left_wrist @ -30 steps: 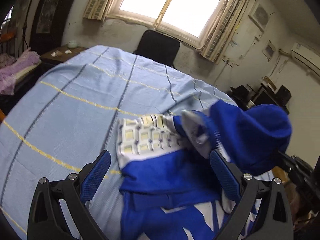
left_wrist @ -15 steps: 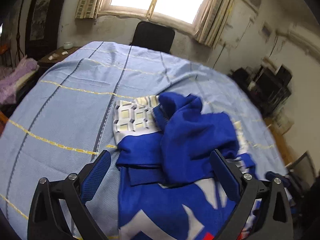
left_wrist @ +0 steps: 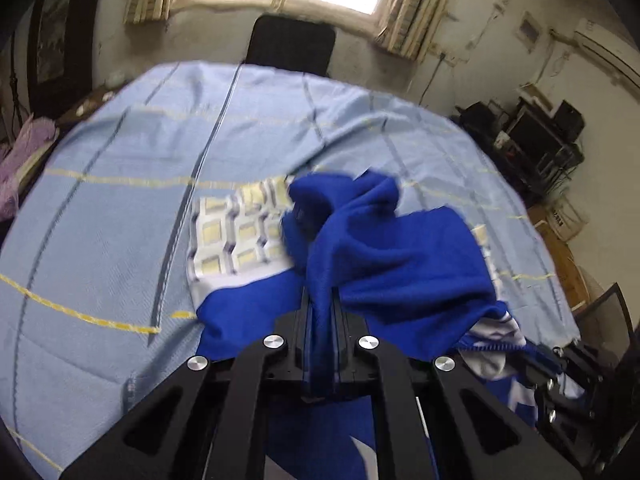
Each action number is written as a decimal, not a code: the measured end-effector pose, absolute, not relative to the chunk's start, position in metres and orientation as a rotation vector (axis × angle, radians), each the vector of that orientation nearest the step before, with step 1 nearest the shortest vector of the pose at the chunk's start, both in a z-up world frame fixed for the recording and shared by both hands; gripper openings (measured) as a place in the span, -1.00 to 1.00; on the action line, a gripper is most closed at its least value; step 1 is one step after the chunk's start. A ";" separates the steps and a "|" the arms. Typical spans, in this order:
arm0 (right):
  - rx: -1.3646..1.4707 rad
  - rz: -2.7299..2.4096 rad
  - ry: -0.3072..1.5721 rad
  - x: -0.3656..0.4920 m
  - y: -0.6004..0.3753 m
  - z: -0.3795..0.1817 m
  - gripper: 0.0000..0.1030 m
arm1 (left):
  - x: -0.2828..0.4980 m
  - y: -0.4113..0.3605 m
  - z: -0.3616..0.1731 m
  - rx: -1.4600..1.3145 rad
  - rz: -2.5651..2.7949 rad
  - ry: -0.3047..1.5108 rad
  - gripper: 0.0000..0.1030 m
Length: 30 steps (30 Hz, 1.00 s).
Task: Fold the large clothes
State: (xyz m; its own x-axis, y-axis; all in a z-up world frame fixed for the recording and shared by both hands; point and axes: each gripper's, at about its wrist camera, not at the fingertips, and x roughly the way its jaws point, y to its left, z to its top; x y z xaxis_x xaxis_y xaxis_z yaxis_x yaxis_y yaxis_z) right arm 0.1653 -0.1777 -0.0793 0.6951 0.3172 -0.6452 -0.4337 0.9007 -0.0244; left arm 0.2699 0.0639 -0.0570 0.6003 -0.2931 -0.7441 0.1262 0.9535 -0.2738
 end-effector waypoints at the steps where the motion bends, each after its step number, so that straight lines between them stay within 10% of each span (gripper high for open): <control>1: -0.178 0.409 0.670 0.163 -0.185 -0.074 -0.81 | 0.263 0.062 -0.046 -0.211 -0.271 0.879 -0.86; 18: -0.218 0.423 0.859 0.142 -0.201 -0.132 -0.67 | 0.186 0.030 -0.119 -0.161 -0.353 1.063 -0.75; 23: -0.117 0.418 0.823 0.133 -0.225 -0.110 -0.13 | 0.176 0.041 -0.083 -0.133 -0.331 0.963 0.27; 30: 0.125 0.549 0.819 0.144 -0.235 -0.086 -0.03 | 0.230 0.072 -0.059 -0.150 -0.270 0.863 0.41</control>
State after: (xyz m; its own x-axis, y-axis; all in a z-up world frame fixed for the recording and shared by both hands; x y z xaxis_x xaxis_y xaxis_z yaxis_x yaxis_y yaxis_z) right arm 0.1436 -0.2347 -0.0860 0.5530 0.5099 -0.6590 -0.4155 0.8543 0.3123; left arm 0.2301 0.0724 -0.0593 0.6185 -0.2946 -0.7284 0.1736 0.9554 -0.2390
